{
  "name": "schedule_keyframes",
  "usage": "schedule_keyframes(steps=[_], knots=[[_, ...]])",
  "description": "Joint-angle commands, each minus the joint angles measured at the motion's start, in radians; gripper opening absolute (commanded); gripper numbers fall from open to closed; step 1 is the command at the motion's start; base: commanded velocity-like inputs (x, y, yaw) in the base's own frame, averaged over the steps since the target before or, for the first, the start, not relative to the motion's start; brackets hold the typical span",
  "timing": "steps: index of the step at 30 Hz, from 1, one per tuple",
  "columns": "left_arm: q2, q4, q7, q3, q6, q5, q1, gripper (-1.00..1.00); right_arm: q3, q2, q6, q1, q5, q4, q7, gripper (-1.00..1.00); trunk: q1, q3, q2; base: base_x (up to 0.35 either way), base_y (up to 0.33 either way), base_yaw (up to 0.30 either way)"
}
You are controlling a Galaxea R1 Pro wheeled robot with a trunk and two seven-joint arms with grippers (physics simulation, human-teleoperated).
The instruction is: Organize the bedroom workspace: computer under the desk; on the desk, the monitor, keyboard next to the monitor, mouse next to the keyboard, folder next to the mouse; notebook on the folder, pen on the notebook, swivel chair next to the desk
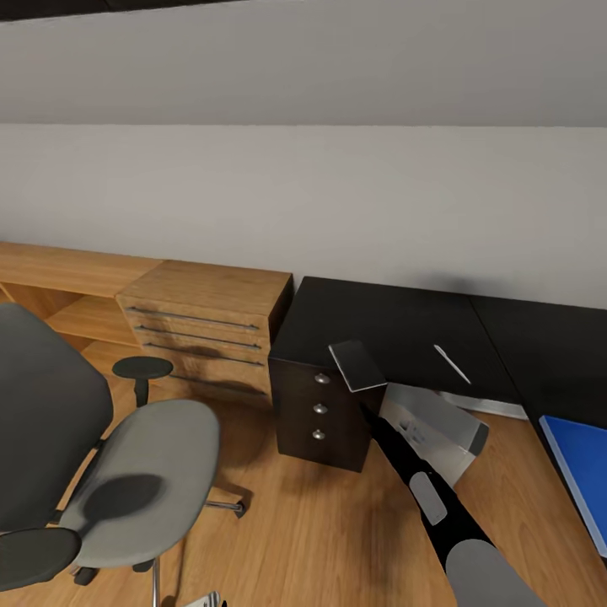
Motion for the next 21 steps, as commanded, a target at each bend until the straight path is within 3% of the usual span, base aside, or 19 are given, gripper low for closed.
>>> schedule_keyframes(steps=[1,6,16,21], knots=[[0.001,0.0,0.008,-0.008,-0.005,0.006,-0.001,1.0,-0.005,-0.002,0.004,-0.001,-0.007,0.001,0.007,1.0,0.004,-0.004,-0.008,0.0,0.0,0.0],[0.001,0.0,0.008,-0.008,-0.006,0.006,-0.001,1.0,-0.005,-0.016,0.005,-0.001,-0.008,0.001,0.008,1.0,0.023,-0.02,-0.043,0.0,0.0,0.0],[0.001,0.0,0.008,-0.008,-0.006,0.005,-0.001,1.0,-0.005,-0.02,0.005,-0.001,-0.008,0.001,0.008,1.0,0.061,-0.051,-0.113,0.0,0.0,0.0],[0.003,-0.022,0.008,-0.011,-0.007,0.004,-0.001,1.0,-0.006,-0.021,0.005,-0.001,-0.008,-0.001,0.008,1.0,0.061,-0.051,-0.113,0.0,0.0,0.0]])
